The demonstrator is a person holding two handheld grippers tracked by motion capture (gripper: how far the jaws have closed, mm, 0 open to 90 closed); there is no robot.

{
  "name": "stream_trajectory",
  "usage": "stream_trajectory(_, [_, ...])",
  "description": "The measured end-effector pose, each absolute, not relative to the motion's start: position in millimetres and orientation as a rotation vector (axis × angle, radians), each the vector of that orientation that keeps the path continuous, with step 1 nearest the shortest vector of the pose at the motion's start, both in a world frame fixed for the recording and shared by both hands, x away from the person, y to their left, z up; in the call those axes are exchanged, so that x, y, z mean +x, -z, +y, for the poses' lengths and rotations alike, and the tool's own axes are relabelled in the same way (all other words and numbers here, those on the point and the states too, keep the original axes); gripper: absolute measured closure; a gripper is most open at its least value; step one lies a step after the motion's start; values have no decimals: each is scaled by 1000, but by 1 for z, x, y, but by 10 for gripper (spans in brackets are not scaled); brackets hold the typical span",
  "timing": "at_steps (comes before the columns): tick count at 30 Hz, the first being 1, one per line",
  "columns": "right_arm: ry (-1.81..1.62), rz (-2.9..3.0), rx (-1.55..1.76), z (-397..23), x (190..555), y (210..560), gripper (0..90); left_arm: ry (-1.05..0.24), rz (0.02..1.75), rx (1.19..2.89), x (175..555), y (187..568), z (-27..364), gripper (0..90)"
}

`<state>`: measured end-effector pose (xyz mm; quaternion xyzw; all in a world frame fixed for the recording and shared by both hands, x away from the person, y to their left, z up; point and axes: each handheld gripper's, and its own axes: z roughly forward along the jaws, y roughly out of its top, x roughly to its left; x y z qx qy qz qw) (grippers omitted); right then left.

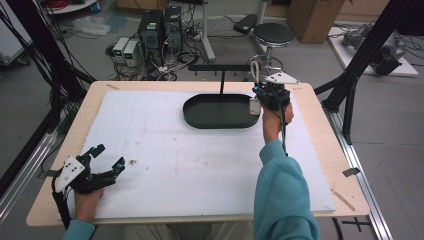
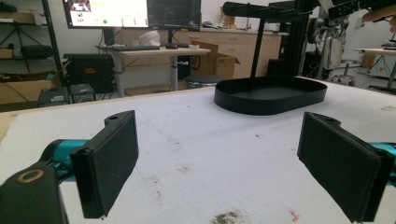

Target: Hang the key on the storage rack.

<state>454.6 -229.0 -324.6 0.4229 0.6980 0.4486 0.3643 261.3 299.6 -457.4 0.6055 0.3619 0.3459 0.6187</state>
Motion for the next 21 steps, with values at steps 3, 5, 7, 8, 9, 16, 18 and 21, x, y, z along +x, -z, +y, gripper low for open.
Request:
stream_trajectory(3, [-1143,1789,1098,-231,458,327,822,-798,832,1397,261,457,300,129])
stream_trajectory(5, [-1135,1789,1102,-230,459,329,822,-798,832,1397,261,457,300,129])
stream_trajectory(7, [-1125,1788,1103,-230,460,330,822,-798,832,1395,261,457,299,129])
stream_trajectory(8, [-1127,1791,1107,-231,462,331,822,-797,831,1396,261,457,299,129])
stream_trajectory(9, [-1123,1791,1119,-231,463,332,822,-798,832,1396,261,457,299,130])
stream_trajectory(16, [-1115,1799,1145,-230,469,340,821,-797,831,1394,261,457,299,129])
stream_trajectory(18, [-1109,1804,1153,-230,472,342,821,-797,832,1394,261,457,300,129])
stream_trajectory(21, [-1104,1807,1161,-230,475,347,821,-797,833,1393,261,457,300,129])
